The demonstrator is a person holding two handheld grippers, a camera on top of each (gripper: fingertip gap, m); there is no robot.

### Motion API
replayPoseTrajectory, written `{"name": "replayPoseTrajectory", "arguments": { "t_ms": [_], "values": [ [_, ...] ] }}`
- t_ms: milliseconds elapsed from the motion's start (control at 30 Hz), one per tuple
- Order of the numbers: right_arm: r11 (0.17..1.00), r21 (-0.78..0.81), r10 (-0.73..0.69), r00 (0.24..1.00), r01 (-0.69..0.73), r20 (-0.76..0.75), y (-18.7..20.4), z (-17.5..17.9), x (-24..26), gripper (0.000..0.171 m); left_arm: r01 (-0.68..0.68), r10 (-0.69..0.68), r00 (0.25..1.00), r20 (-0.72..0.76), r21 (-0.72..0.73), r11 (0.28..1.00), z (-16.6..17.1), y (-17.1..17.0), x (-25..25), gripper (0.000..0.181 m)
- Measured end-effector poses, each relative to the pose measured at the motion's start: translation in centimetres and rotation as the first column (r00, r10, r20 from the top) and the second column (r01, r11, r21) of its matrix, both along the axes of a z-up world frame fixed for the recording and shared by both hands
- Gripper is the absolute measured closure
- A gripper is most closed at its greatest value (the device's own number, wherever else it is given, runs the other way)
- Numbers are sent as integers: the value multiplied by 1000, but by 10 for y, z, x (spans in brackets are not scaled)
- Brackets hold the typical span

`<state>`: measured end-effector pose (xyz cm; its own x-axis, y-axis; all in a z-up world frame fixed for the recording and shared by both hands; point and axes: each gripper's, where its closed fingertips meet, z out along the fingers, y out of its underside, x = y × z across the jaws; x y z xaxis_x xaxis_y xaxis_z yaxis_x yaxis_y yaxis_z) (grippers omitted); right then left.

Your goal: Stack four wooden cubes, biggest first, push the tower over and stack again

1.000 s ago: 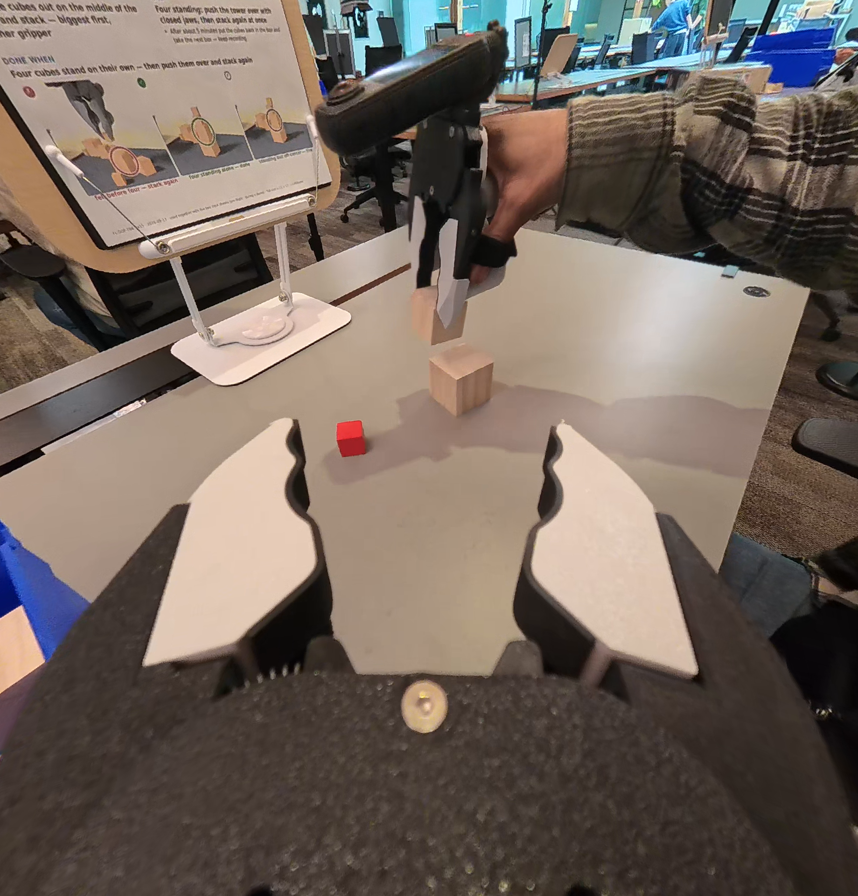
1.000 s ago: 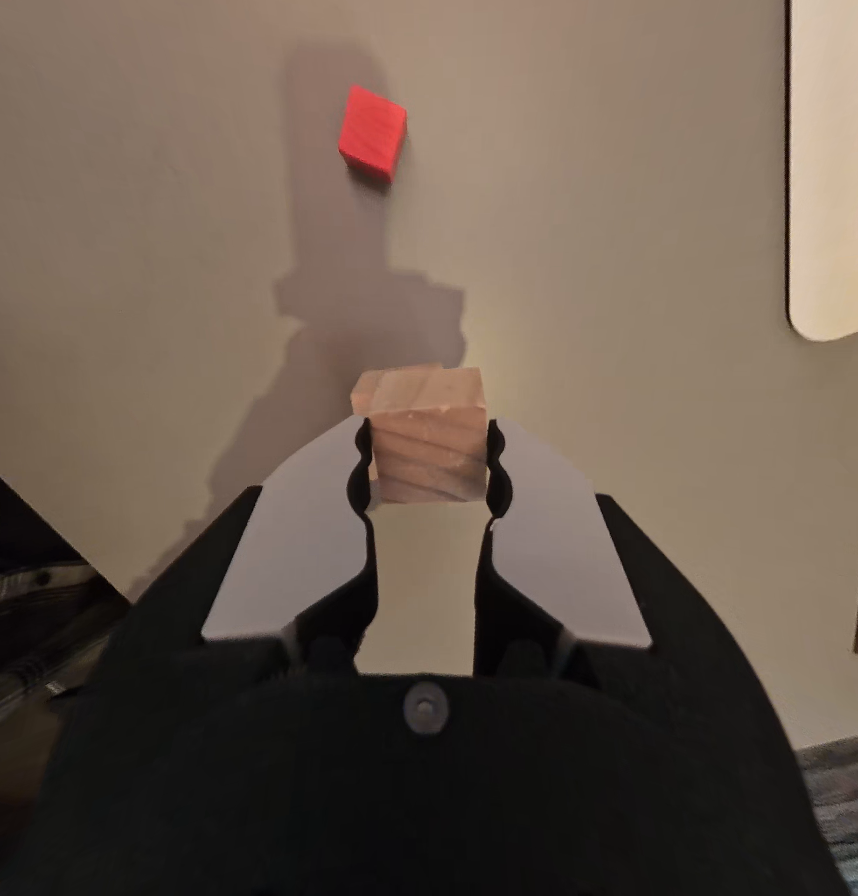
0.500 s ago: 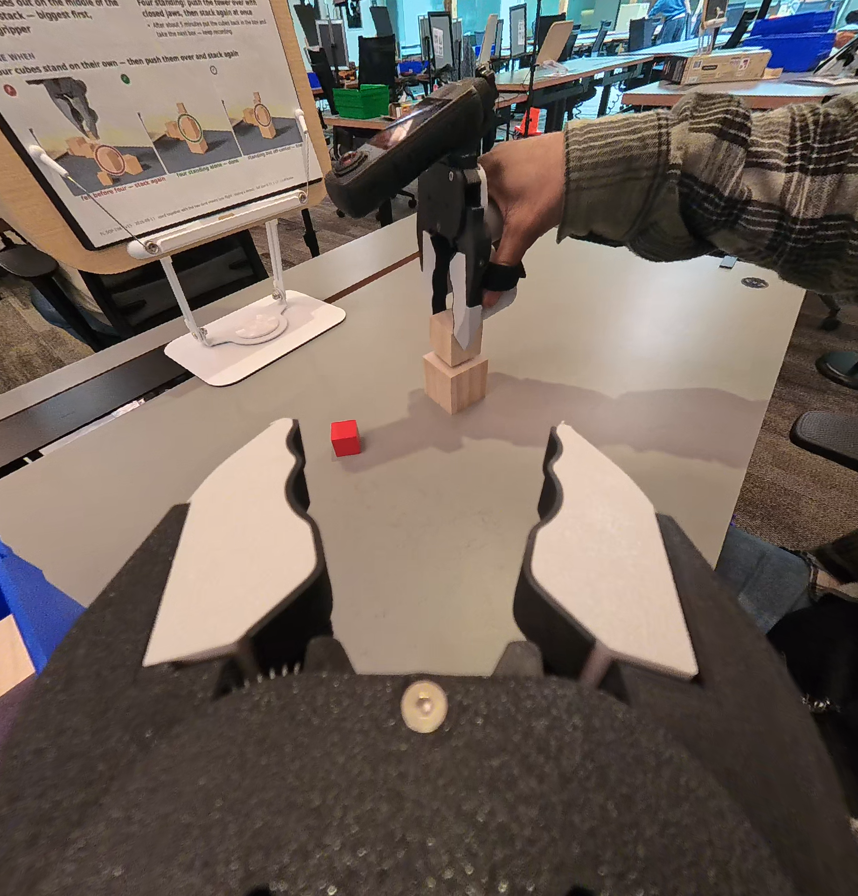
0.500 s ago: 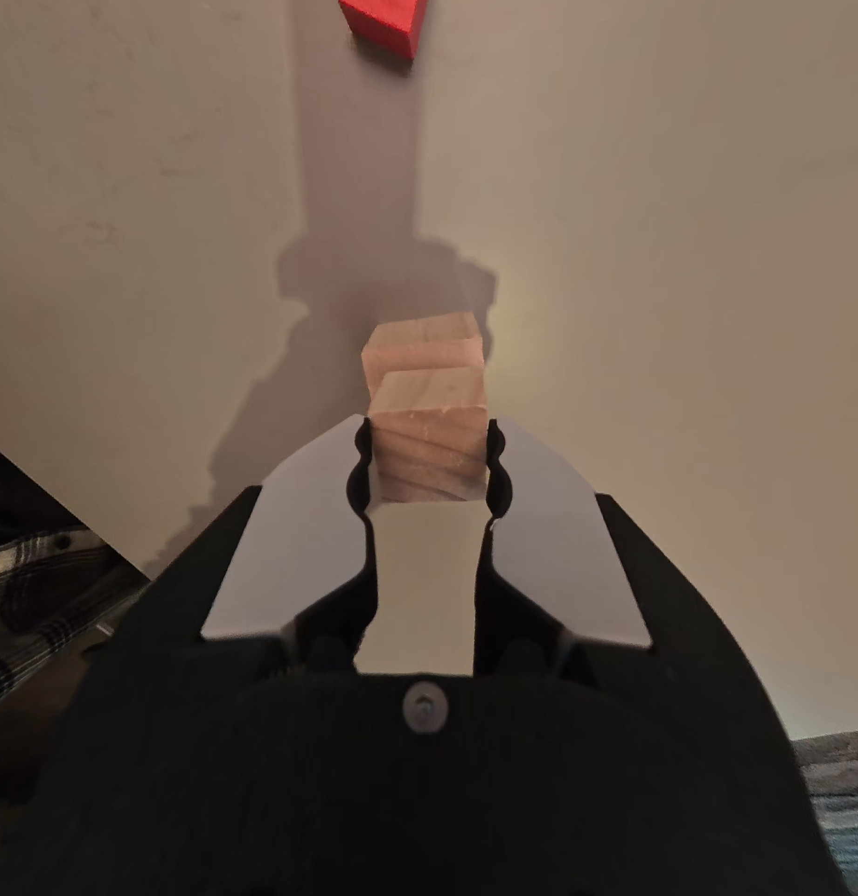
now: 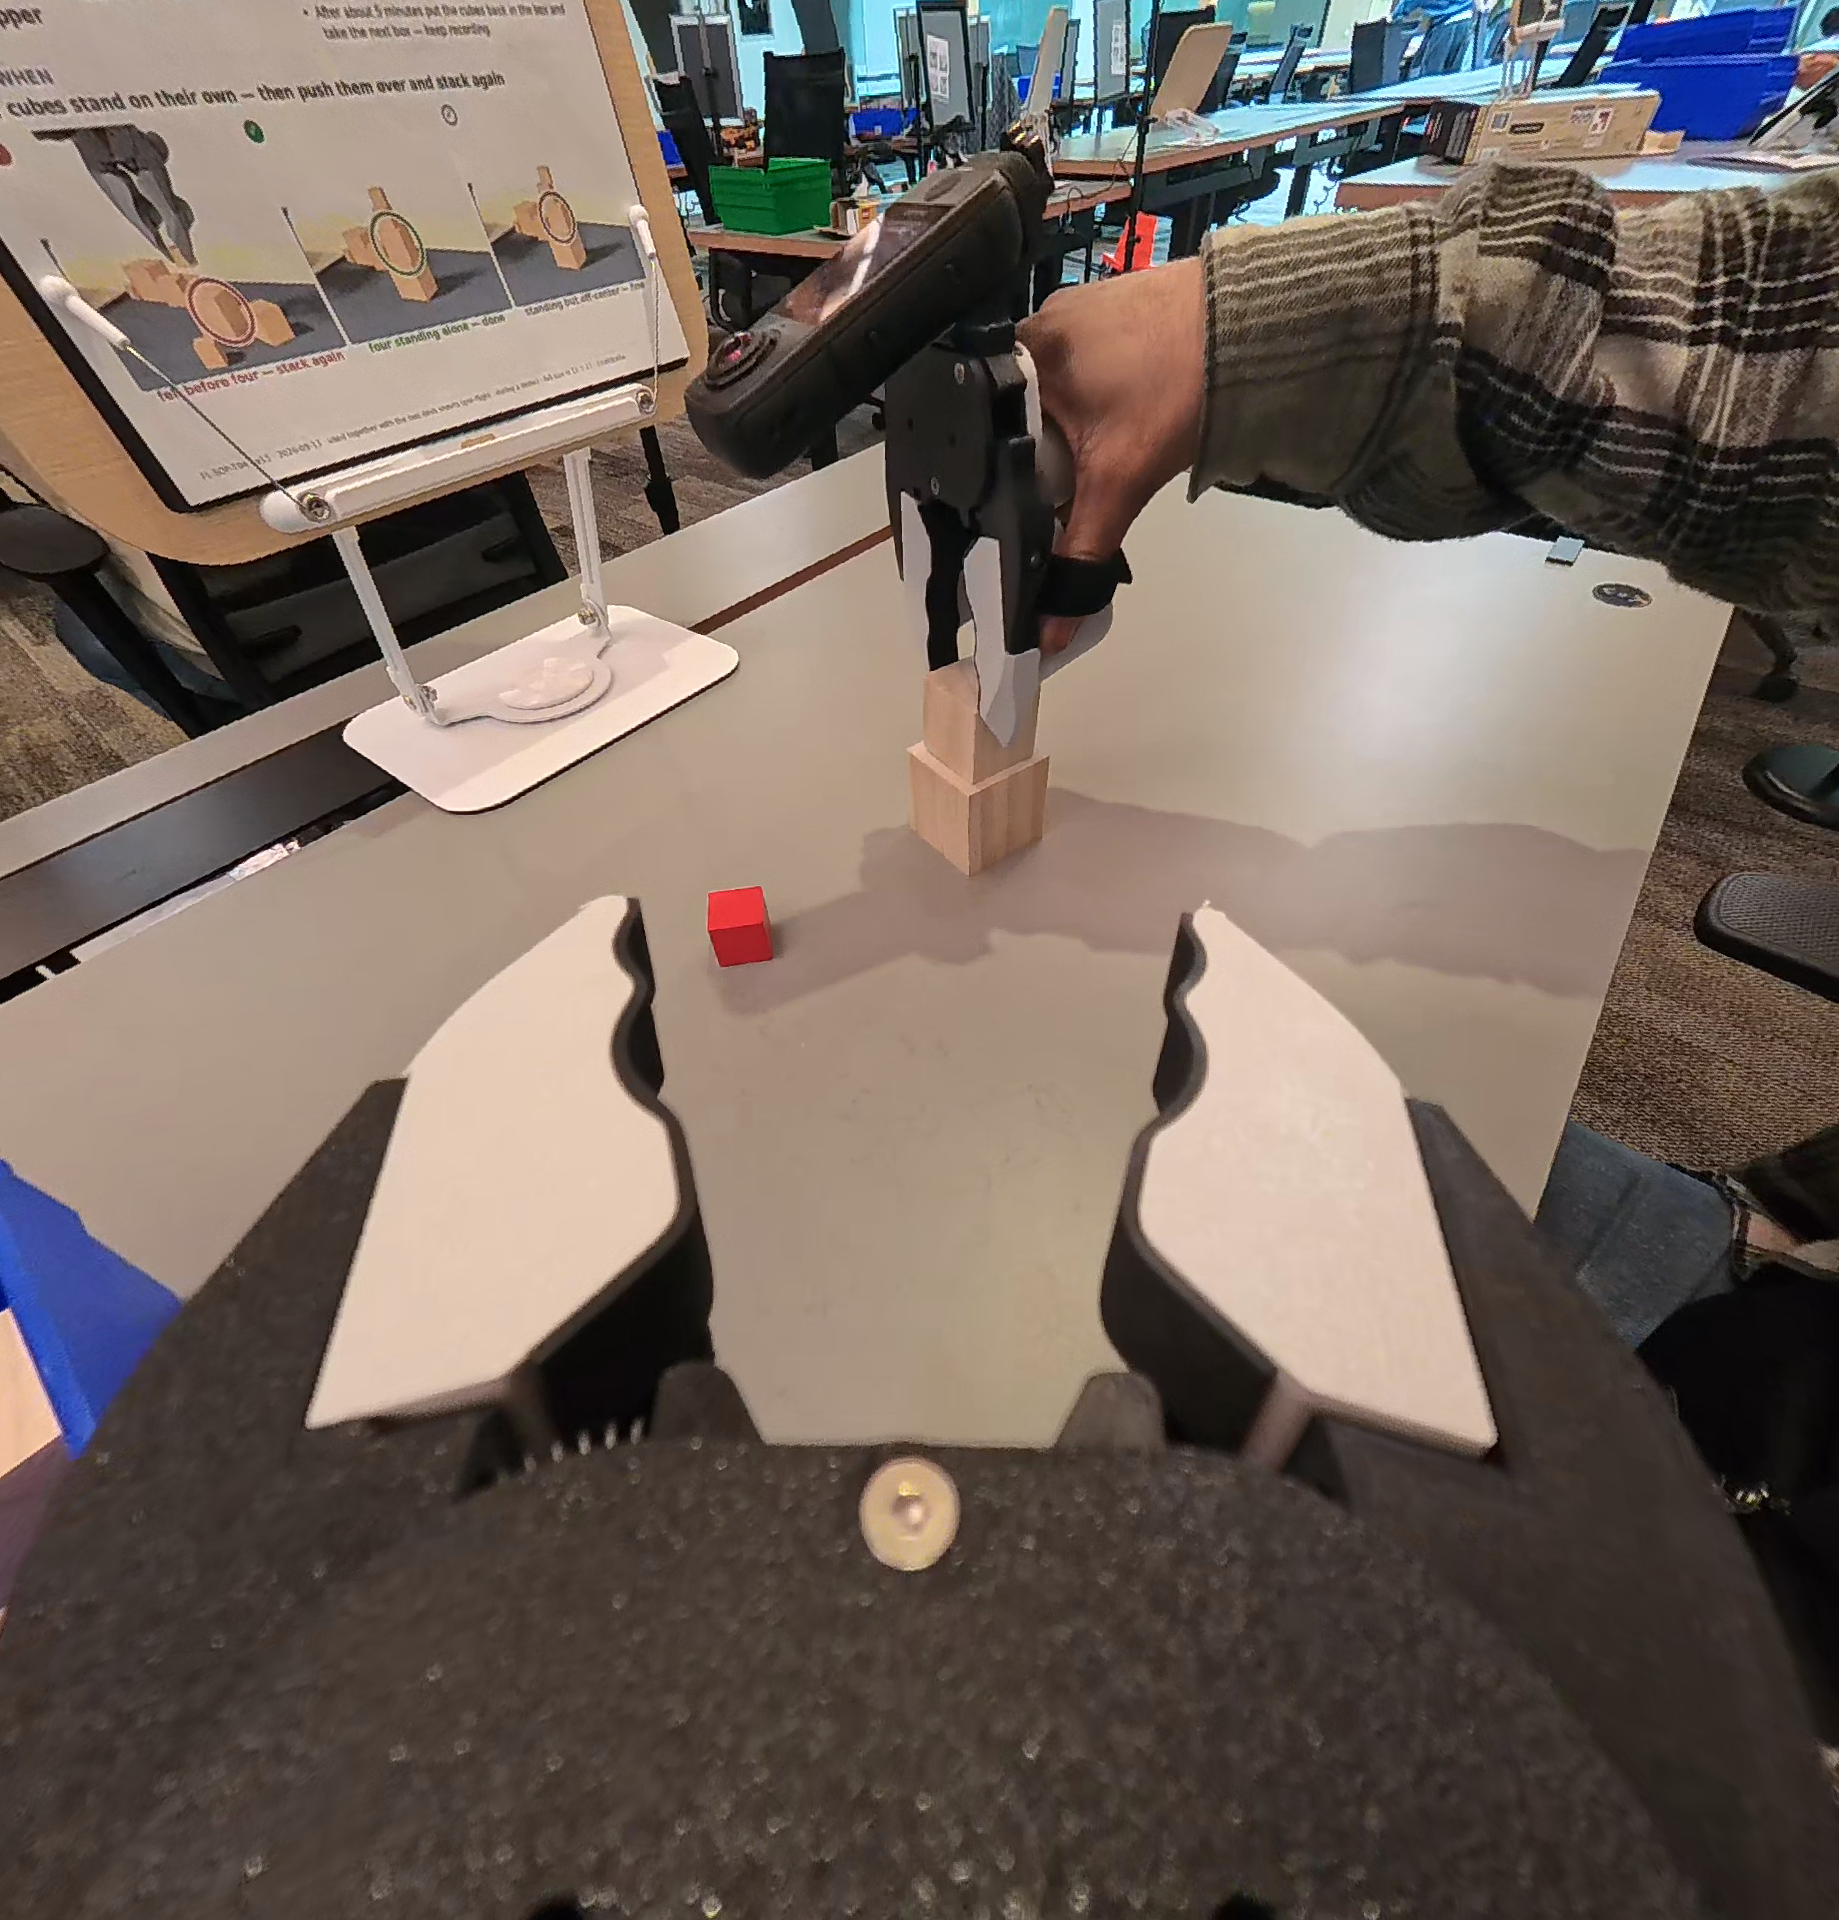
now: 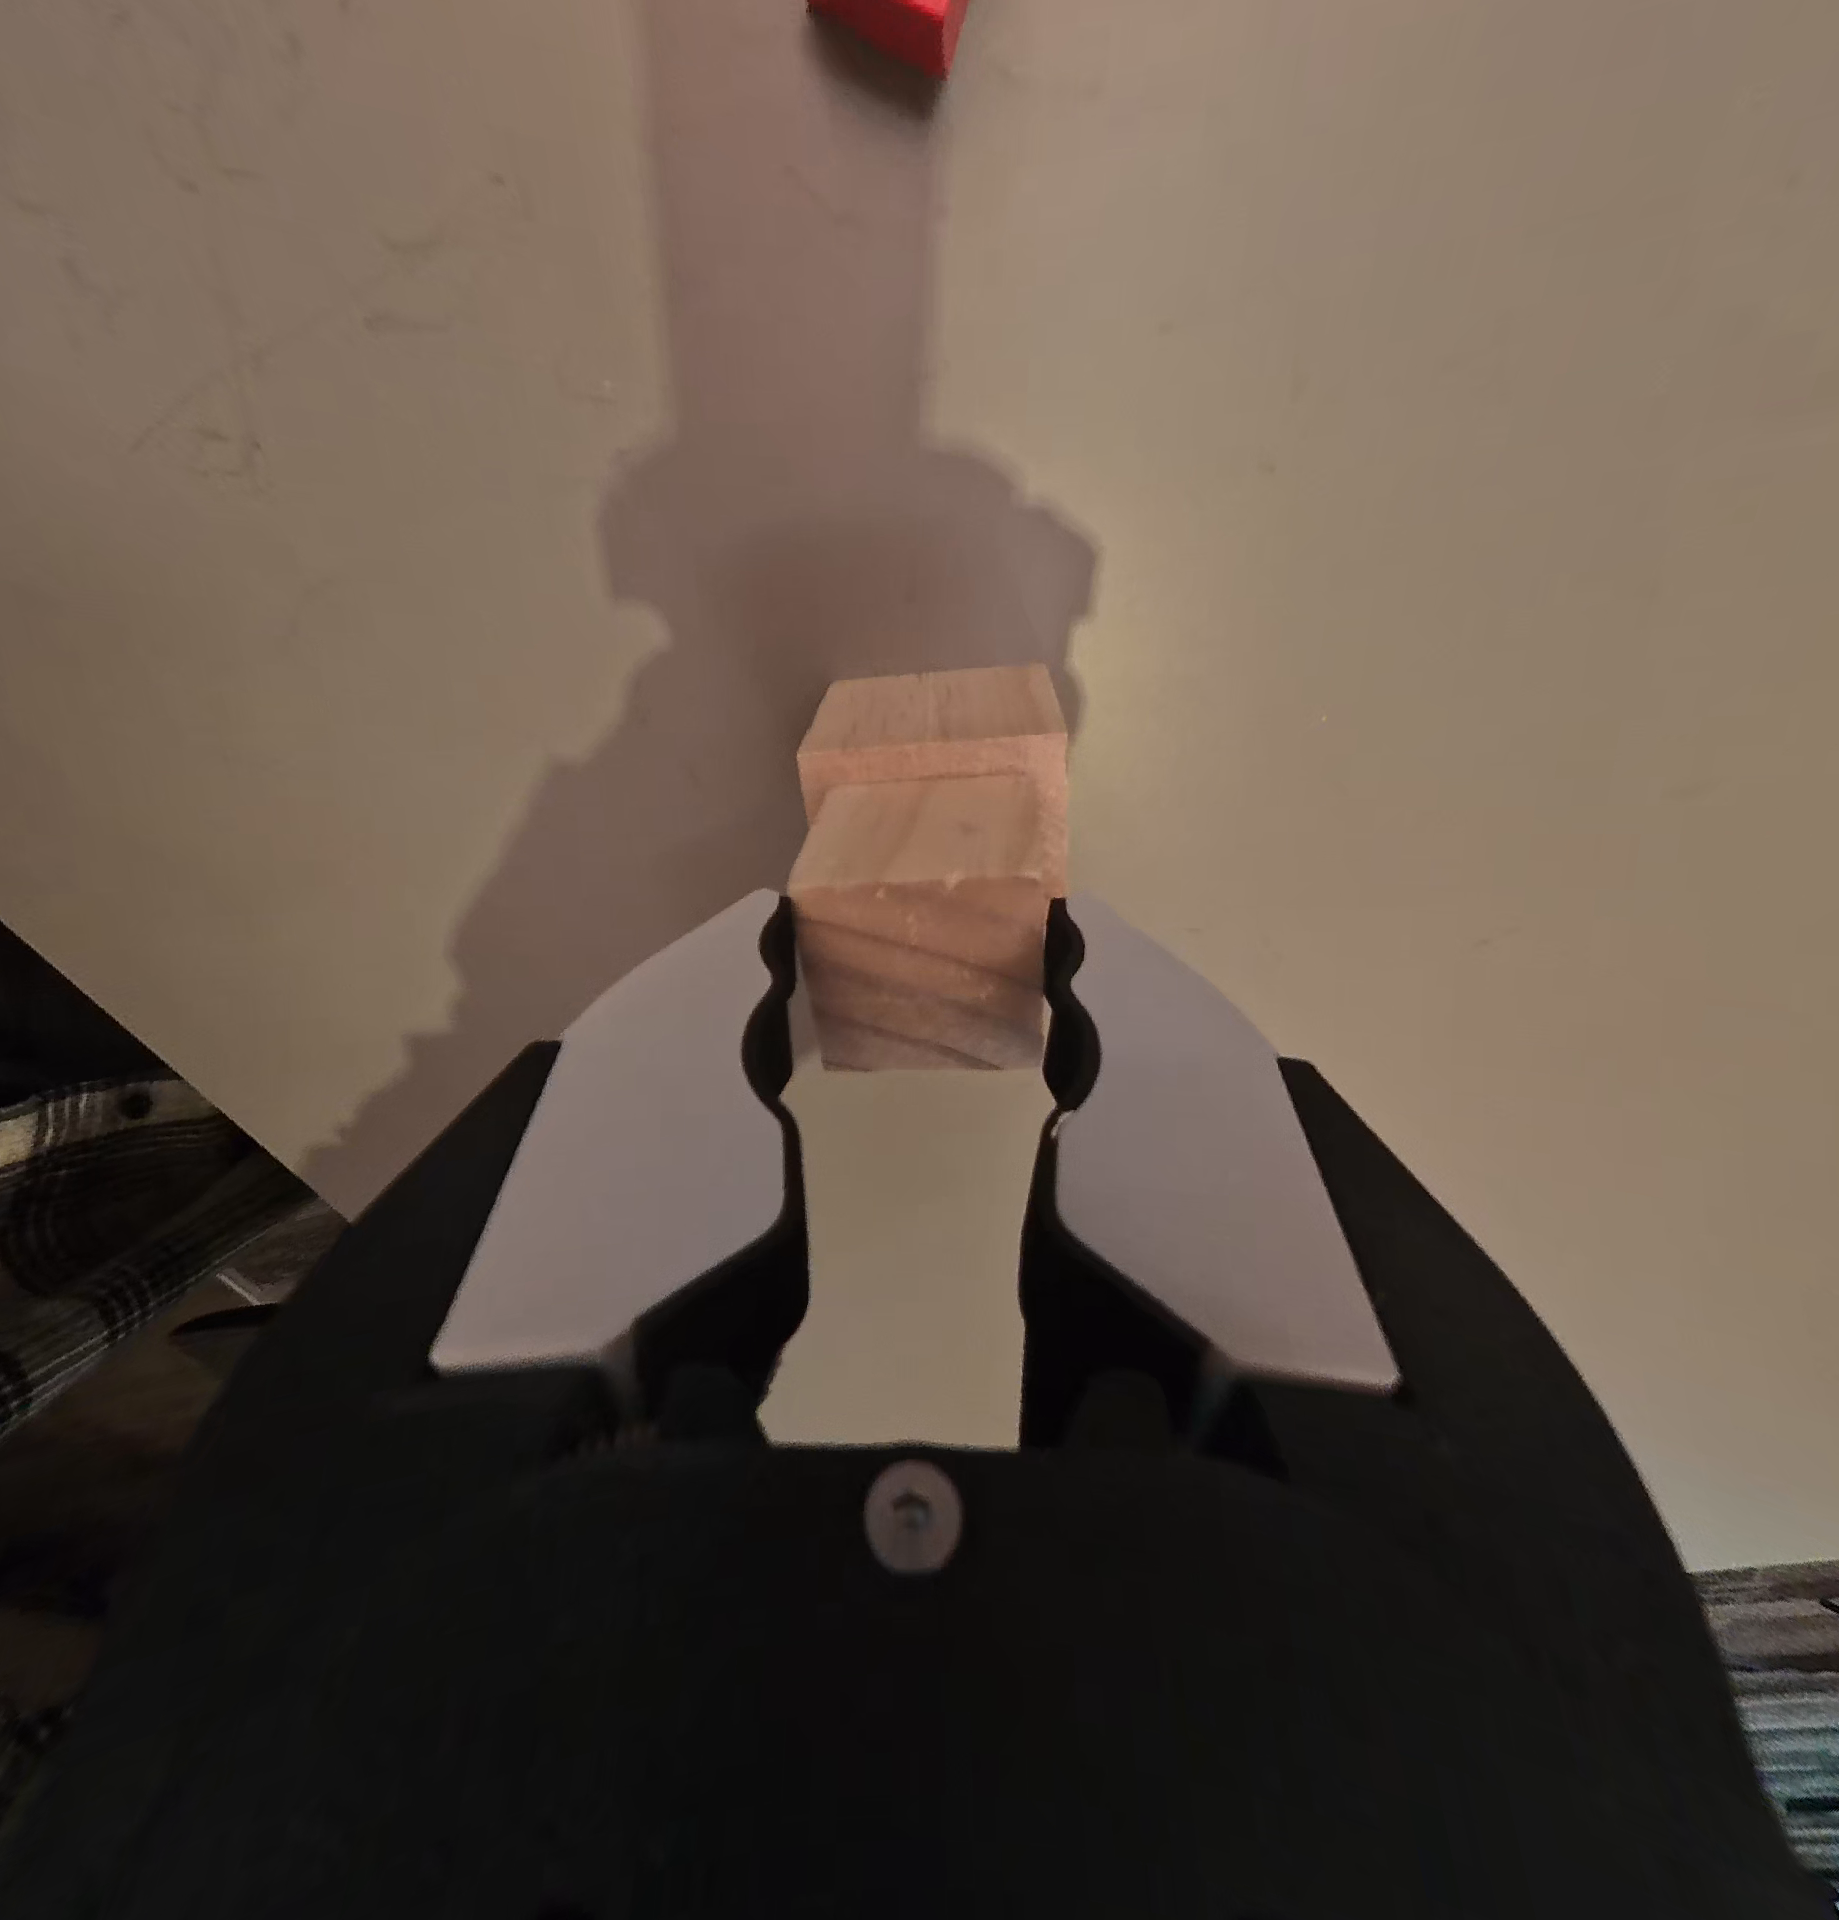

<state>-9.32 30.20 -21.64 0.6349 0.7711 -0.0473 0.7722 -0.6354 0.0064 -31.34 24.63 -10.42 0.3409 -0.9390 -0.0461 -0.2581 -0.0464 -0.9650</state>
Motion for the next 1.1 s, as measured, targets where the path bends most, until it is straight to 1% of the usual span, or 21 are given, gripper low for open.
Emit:
{"name": "replayPoseTrajectory", "arguments": {
  "t_ms": [33,67,200,333,400,500,600,700,800,967,1100],
  "values": [
    [1000,0,2,1000,-2,-3,0,0,0,125,0,0,1000,-1,0,1000,0,0,0,87],
    [1000,2,6,1000,-6,-7,0,0,-1,123,0,0,1000,-2,0,1000,0,0,0,87],
    [995,66,69,998,-69,8,7,10,-1,101,0,0,1000,2,3,1000,1,0,0,87],
    [951,196,233,971,-238,52,25,30,-13,81,-5,5,1000,-3,4,1000,0,0,0,87],
    [908,249,333,941,-338,65,34,39,-25,79,-9,10,1000,-3,7,1000,1,1,-1,87],
    [823,309,483,874,-476,60,47,45,-50,80,-19,19,1000,-6,14,1000,2,1,-4,87],
    [770,288,587,809,-569,30,55,37,-68,83,-29,30,999,-12,16,999,2,3,-7,87],
    [713,260,673,740,-651,6,63,21,-81,94,-46,46,999,-14,14,999,1,8,-12,87],
    [657,217,742,670,-722,-14,68,3,-90,100,-66,66,998,-15,8,998,-2,14,-16,87],
    [550,141,831,557,-823,11,73,-24,-102,107,-87,87,996,-21,-7,996,-8,23,-21,87],
    [502,102,862,506,-859,13,76,-37,-110,110,-89,88,995,-35,-24,996,-15,28,-20,87]
  ]
}}
